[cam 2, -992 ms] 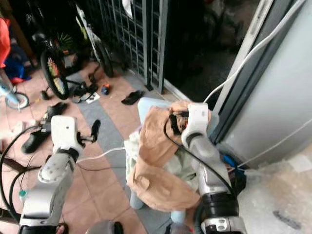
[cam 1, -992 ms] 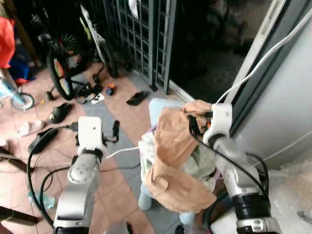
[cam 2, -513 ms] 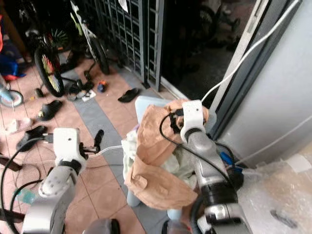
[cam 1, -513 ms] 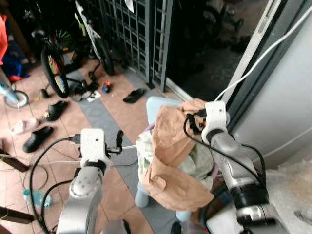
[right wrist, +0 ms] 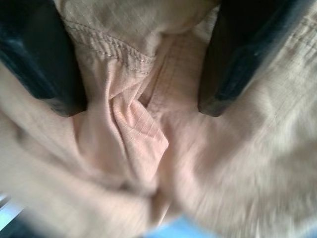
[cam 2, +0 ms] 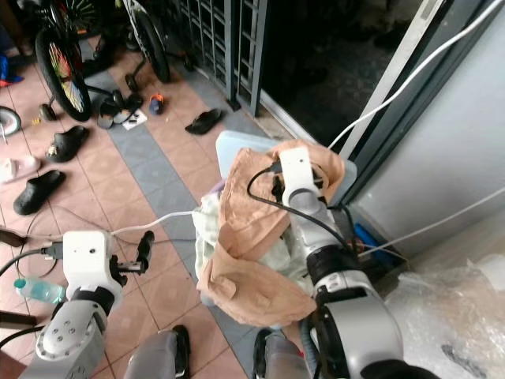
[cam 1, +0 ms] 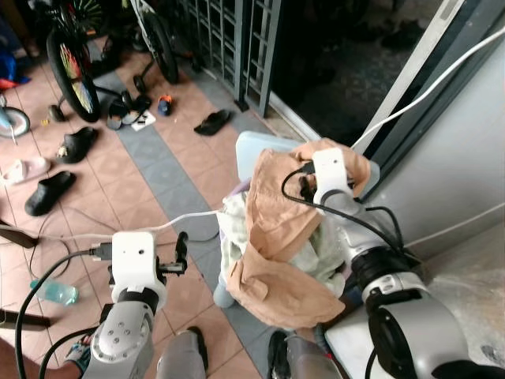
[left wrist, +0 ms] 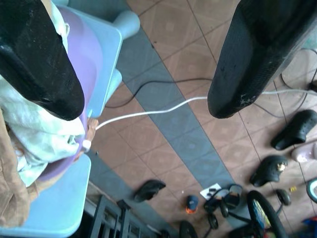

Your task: Clothes washing

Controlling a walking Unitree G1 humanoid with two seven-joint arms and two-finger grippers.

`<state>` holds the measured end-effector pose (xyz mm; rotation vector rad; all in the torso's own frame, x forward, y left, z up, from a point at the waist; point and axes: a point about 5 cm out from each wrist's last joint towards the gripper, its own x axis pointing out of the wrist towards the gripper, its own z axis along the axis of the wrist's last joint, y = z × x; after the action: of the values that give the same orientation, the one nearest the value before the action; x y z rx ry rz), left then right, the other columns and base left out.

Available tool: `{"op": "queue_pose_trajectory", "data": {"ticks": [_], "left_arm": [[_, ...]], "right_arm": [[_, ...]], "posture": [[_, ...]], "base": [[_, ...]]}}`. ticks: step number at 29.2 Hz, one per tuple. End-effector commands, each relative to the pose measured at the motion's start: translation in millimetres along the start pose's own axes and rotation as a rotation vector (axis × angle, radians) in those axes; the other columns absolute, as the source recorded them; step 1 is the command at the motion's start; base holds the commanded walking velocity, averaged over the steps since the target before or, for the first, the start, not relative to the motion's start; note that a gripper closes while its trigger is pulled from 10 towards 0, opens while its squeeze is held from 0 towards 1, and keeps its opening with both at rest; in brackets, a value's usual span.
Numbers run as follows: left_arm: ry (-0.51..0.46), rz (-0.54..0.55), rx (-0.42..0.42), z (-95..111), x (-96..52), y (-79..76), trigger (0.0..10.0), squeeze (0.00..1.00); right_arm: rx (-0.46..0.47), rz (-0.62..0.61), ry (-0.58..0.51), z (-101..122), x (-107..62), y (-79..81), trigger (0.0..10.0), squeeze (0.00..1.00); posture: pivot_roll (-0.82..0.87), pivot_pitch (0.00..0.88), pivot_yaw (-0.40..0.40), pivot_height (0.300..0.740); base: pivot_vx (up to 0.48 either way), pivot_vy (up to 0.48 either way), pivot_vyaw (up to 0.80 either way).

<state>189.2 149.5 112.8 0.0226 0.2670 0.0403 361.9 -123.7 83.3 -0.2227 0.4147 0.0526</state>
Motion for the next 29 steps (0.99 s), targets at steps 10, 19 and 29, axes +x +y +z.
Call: {"op": "queue_pose_trajectory", "data": {"ticks": [10,19,29], "left_arm": [[0.025,0.009,-0.001,4,1.2,-0.7,10.0,0.00],[0.004,0.029,-0.020,8,9.3,-3.1,10.0,0.00],[-0.021,0.036,-0.031,12,22.2,-6.0,10.0,0.00]], "right_arm": [[0.022,0.040,0.098,-27,0.2,6.9,0.0,0.00],[0.021,0.079,0.100,-29,0.2,11.4,0.0,0.00],[0.013,0.095,0.128,-36,0.4,9.1,0.0,0.00]], "posture": [[0.14,0.273,-0.052,0.740],[0.12,0.251,-0.076,0.740],[0.10,0.216,-0.096,0.740]], "base": [[0.000,0.000,0.00],[0.000,0.000,0.00],[0.000,0.000,0.00]]}}
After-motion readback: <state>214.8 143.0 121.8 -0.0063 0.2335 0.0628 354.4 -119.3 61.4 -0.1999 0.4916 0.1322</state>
